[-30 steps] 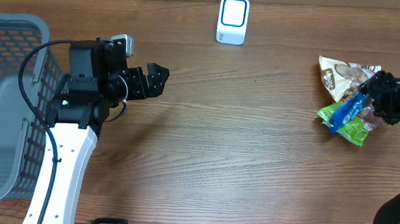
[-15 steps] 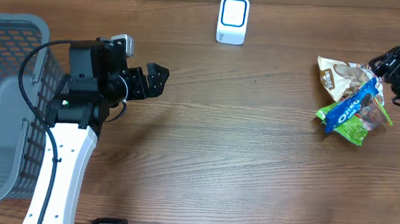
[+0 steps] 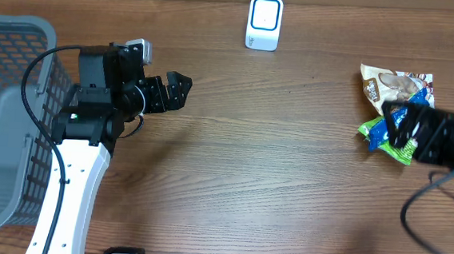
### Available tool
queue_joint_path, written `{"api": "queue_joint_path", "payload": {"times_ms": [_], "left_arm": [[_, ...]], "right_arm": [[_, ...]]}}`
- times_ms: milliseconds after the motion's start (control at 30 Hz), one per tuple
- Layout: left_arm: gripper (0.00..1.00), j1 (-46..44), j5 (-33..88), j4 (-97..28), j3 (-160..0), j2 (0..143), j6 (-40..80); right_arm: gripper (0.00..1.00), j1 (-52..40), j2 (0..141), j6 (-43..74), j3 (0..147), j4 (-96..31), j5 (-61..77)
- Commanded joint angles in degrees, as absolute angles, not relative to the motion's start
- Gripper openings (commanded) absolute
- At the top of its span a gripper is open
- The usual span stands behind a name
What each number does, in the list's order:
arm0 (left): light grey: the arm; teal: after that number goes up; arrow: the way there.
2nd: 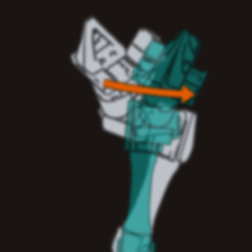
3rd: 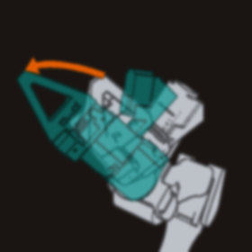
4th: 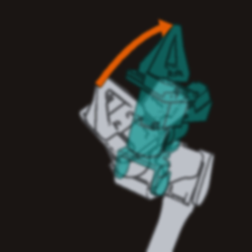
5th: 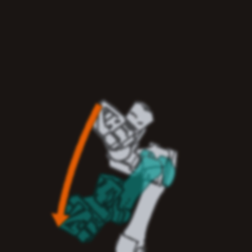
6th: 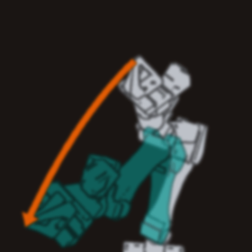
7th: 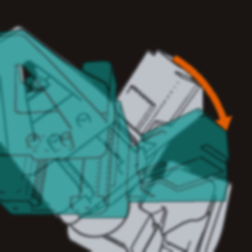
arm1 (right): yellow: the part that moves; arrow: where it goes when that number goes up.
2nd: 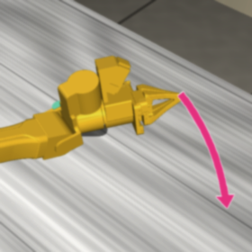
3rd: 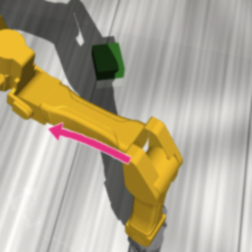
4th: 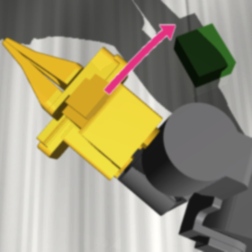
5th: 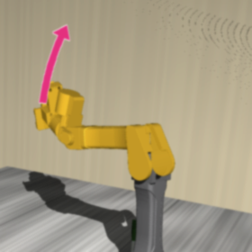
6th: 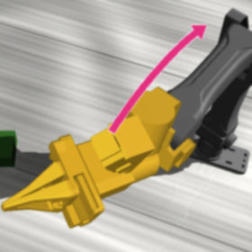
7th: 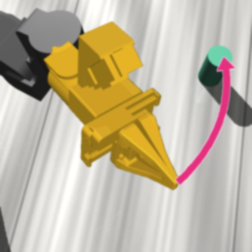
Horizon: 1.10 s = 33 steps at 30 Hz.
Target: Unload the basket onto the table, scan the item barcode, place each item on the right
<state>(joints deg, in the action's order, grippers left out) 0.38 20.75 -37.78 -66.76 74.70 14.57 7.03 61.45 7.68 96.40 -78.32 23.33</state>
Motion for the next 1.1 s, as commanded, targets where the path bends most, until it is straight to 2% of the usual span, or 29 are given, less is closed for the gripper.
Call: {"api": "queue_joint_path", "payload": {"times_ms": [0, 33, 267, 700, 1067], "left_arm": [[1.00, 0.3, 20.5, -37.7, -67.4, 74.9, 13.5], [1.00, 0.3, 20.5, -37.7, -67.4, 74.9, 13.5], [1.00, 0.3, 20.5, -37.7, -67.4, 74.9, 13.5], [1.00, 0.3, 20.5, -37.7, -67.4, 74.9, 13.5], [1.00, 0.3, 20.5, -37.7, -67.4, 74.9, 13.5]], "right_arm": [[0.98, 5.7, 59.9, 7.3, 97.5, -80.8, 22.8], [1.00, 5.6, 59.7, 7.3, 97.5, -82.0, 22.8], [1.00, 5.6, 59.6, 7.0, 97.5, -90.3, 19.8], [1.00, 5.4, 59.5, 7.0, 97.5, -90.3, 9.1], [1.00, 5.4, 59.5, 4.9, 97.4, -89.1, 9.6]]}}
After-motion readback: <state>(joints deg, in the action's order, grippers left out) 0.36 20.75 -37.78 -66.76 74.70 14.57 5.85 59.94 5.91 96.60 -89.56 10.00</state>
